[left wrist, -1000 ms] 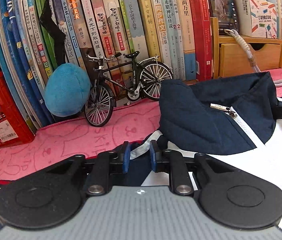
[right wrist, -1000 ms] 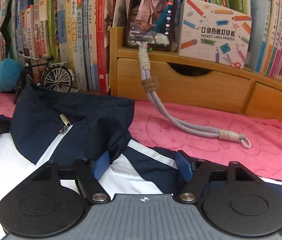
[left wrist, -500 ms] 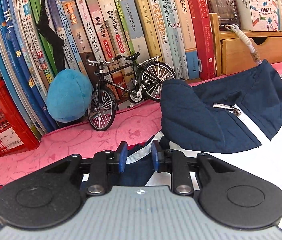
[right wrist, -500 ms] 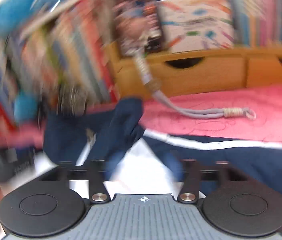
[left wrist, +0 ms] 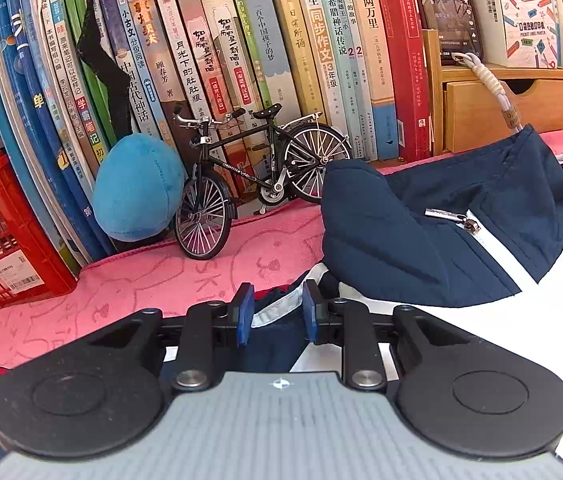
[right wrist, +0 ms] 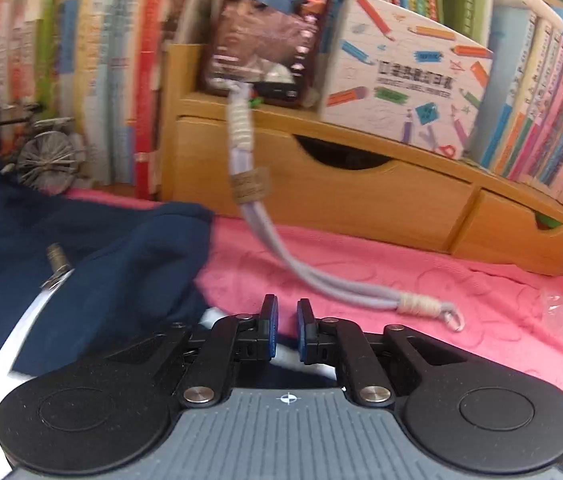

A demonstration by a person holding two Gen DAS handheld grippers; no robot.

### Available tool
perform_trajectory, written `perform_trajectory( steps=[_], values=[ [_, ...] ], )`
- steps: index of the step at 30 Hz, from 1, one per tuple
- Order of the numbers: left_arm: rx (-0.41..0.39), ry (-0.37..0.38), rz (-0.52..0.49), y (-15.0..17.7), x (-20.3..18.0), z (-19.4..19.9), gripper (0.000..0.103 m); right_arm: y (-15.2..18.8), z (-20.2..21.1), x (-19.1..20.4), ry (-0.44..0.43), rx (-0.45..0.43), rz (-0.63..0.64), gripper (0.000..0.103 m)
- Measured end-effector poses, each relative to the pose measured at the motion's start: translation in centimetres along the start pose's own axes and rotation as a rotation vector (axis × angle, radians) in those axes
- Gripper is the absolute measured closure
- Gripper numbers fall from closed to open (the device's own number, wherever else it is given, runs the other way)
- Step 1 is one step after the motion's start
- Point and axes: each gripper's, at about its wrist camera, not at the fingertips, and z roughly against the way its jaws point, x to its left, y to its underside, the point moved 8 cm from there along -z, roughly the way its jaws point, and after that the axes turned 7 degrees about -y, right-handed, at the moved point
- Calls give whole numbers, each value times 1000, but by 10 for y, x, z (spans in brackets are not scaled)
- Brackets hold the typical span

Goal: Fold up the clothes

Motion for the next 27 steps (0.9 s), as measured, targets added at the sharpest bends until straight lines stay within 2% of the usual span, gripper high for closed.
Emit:
perform_trajectory(
  steps=[2, 4, 7, 13, 17, 20, 23, 26, 27],
  values=[
    [-1, -7, -9, 0, -1, 0, 76, -1, 5, -2, -27, 25, -11, 89],
    [-2, -12, -16, 0, -2, 0, 76, 2, 21, -2, -76, 3, -5, 89],
    [1, -3, -3, 1, 0, 0, 76, 9, 45, 7, -200, -27, 5, 80],
    [-2, -21, -23, 1, -2, 1, 75, 14, 39, 30, -267, 5, 15, 77],
    [-3, -29, -33, 0, -3, 1, 75, 17, 35, 45, -311, 27, 21, 78],
    [-13, -33, -40, 1, -2, 6, 75, 16, 29, 55, -328, 36, 34, 82],
    [-29, -38, -49, 2, 1, 14, 75, 3, 15, 51, -319, 43, -41, 82],
    [-45, -44, -57, 3, 3, 23, 75, 5, 27, 53, -327, 75, -29, 78],
    [-50, -46, -60, 4, 4, 26, 74, 7, 40, 58, -330, 73, 24, 72]
  ],
)
